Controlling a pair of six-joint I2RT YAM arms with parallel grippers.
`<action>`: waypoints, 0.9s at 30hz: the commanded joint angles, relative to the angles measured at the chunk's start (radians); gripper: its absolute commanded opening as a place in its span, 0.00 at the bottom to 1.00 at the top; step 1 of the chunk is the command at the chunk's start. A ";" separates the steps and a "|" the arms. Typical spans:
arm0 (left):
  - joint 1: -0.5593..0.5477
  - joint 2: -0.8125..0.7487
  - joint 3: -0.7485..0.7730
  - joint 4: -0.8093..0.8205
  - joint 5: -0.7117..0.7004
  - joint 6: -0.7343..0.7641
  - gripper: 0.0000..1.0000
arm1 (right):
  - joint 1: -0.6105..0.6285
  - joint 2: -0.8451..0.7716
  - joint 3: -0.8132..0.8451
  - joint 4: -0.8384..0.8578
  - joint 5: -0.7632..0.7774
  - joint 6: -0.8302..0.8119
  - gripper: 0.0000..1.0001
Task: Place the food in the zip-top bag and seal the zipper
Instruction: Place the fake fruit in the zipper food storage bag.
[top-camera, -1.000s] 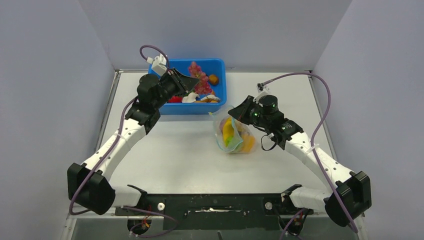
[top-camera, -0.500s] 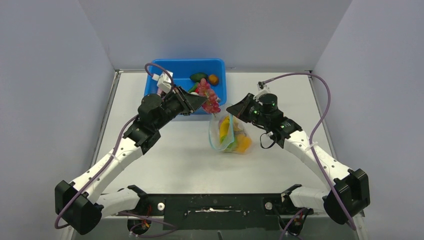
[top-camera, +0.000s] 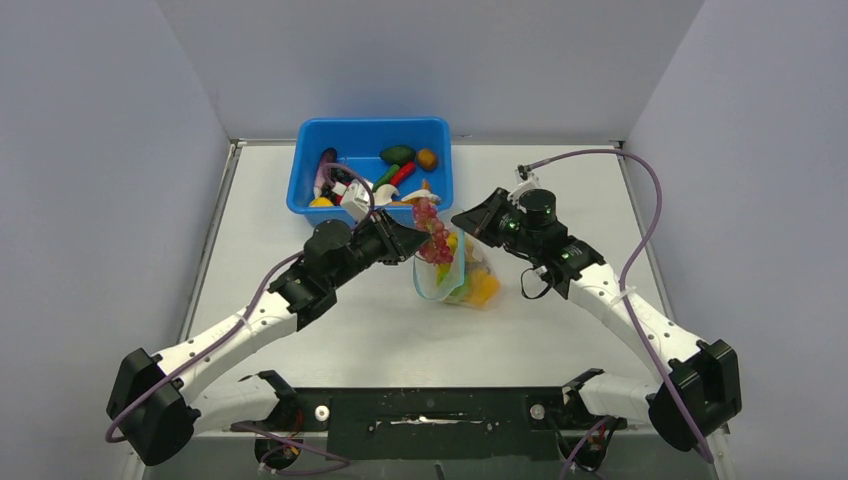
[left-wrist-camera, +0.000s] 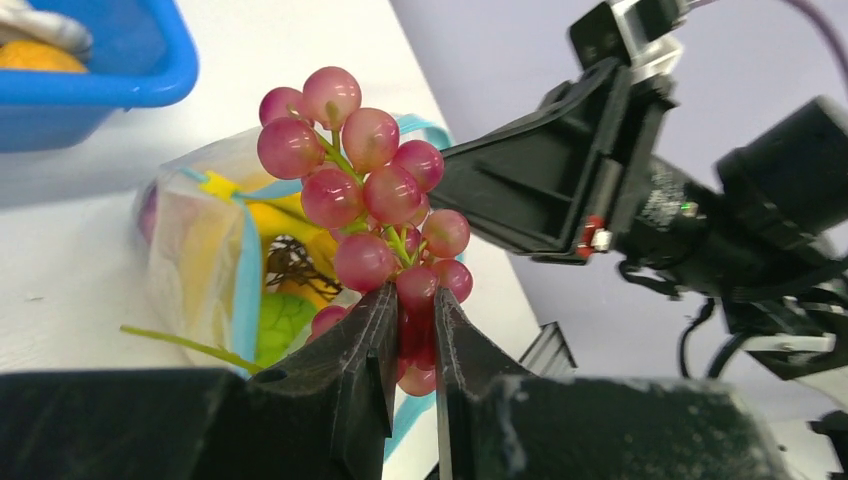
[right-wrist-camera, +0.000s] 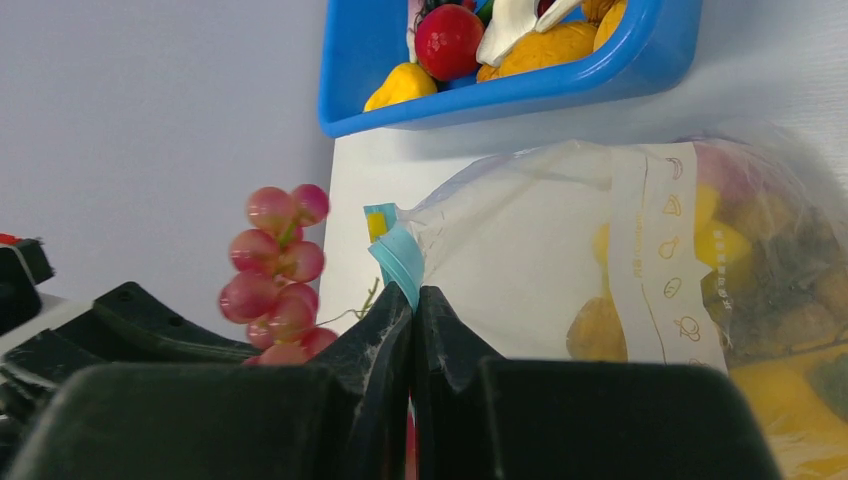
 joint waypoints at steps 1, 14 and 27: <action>-0.019 0.020 -0.014 0.067 -0.076 0.061 0.00 | -0.003 -0.051 -0.007 0.094 -0.011 0.011 0.00; -0.055 0.156 0.024 0.025 -0.050 0.176 0.00 | -0.003 -0.039 -0.002 0.102 -0.023 0.009 0.00; -0.113 0.251 0.066 0.011 0.010 0.269 0.00 | -0.005 -0.019 -0.007 0.118 -0.020 0.011 0.00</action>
